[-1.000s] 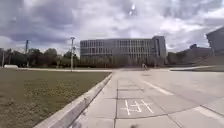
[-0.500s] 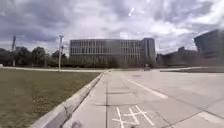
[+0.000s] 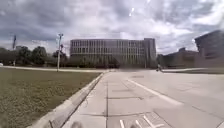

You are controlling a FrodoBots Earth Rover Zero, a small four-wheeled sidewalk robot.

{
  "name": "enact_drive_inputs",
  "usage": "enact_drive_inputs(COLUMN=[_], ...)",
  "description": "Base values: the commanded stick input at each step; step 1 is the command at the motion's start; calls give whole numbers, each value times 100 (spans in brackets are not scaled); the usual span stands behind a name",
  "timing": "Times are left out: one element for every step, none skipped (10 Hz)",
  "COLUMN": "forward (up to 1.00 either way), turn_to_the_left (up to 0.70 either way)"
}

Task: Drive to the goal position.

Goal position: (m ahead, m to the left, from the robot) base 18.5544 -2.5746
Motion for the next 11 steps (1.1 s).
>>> enact_drive_inputs(forward=[70,70,70,70,70,70,70,70,70,70,70], turn_to_the_left=[0,0,0,0,0,0,0,0,0,0,0])
